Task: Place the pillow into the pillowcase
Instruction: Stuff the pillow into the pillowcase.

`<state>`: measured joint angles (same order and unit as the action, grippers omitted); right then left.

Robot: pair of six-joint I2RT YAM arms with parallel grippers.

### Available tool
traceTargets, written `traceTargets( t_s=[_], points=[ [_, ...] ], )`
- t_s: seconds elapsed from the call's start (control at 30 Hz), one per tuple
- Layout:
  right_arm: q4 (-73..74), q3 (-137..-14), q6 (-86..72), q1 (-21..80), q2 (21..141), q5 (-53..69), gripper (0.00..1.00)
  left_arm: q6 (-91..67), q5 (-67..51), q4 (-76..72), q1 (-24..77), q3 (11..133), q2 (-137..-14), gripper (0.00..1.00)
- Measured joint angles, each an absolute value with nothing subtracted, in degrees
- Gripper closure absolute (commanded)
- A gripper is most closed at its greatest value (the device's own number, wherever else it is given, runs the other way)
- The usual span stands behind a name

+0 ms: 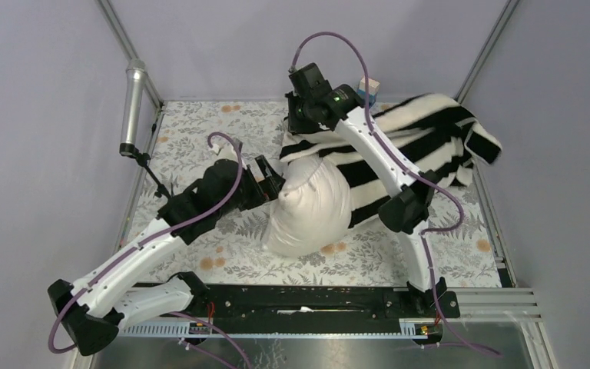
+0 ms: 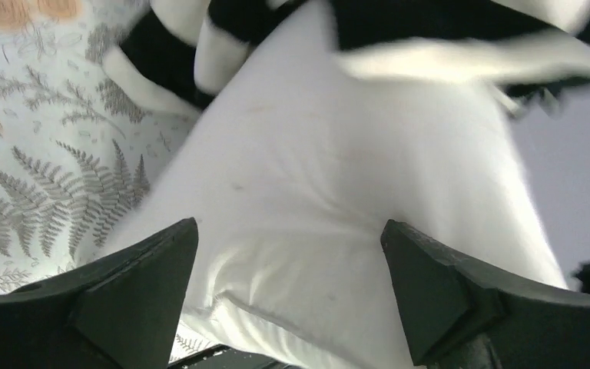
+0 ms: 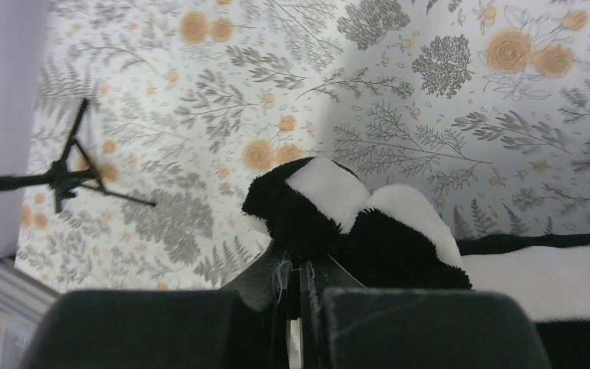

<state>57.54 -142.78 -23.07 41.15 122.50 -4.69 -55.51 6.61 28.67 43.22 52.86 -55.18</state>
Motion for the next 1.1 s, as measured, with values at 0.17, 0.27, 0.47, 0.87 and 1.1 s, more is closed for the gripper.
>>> traceTargets(
  t_s=[0.17,0.27,0.47,0.87,1.1],
  points=[
    [50.52,-137.34,-24.01,37.74,129.03,-0.89,1.00,-49.69,10.02,35.00,44.21,61.98,-54.46,0.01],
    [48.82,-137.32,-24.47,37.43,131.87,0.30,1.00,-47.57,12.03,36.47,44.40,63.68,-53.10,0.01],
    [46.94,-137.56,-25.12,37.47,132.55,1.04,1.00,-47.03,12.78,36.42,44.73,63.05,-50.39,0.01],
    [48.29,-139.22,-21.50,41.23,131.66,-8.64,0.34,-49.41,14.96,27.09,44.10,48.07,-54.43,0.13],
    [48.77,-138.28,-16.47,48.58,124.42,-20.93,0.00,-54.02,13.82,11.57,36.27,36.45,-59.37,0.87]
  ],
)
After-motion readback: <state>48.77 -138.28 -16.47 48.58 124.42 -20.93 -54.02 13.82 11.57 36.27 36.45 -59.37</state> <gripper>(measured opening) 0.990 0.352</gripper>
